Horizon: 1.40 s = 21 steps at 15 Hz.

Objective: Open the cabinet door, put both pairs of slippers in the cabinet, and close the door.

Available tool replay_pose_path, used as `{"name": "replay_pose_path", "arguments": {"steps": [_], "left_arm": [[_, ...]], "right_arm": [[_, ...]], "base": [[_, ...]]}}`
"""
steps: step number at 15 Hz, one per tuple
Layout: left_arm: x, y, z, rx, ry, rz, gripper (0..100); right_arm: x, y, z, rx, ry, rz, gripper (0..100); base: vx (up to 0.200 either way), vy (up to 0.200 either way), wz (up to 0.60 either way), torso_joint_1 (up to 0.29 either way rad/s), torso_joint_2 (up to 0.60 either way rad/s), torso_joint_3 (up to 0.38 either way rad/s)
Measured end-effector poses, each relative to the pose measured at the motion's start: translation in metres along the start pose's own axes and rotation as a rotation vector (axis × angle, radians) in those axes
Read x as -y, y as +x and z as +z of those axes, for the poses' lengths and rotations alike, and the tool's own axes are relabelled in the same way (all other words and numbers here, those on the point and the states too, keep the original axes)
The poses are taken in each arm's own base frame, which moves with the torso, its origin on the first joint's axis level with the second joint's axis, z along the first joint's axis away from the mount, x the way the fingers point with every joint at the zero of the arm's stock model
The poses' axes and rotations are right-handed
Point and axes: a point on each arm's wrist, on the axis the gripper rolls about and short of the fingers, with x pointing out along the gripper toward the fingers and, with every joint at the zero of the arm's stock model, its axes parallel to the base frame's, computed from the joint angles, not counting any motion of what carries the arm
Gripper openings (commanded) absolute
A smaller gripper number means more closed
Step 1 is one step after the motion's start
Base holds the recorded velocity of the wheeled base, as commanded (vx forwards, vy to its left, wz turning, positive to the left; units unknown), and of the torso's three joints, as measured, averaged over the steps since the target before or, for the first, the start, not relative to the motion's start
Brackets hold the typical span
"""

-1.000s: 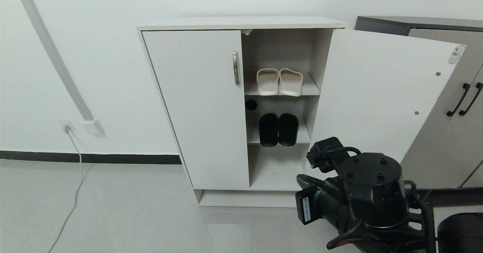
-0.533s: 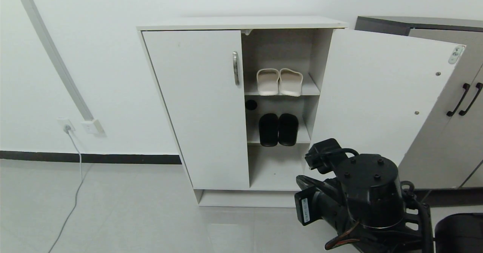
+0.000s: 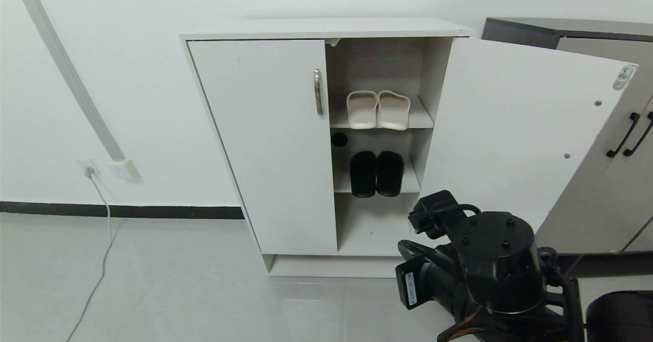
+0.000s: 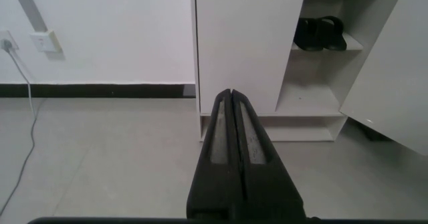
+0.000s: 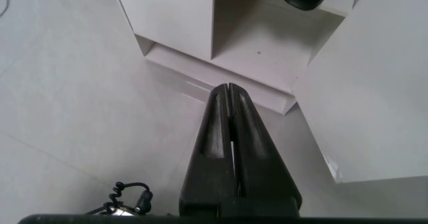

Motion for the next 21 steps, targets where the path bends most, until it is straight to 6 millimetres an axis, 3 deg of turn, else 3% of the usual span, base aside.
{"name": "replay_pose_path", "arguments": {"steps": [9, 21], "left_arm": [[0.0000, 0.0000, 0.0002, 0.001, 0.000, 0.001, 0], [0.0000, 0.0000, 0.0003, 0.001, 0.000, 0.000, 0]], "right_arm": [[0.0000, 0.0001, 0.0006, 0.004, -0.010, -0.001, 0], [0.0009, -0.0004, -0.0007, 0.000, -0.011, -0.003, 0]], "base": [[0.000, 0.000, 0.00, 0.090, -0.49, -0.356], [0.000, 0.000, 0.00, 0.183, -0.50, -0.321]]}}
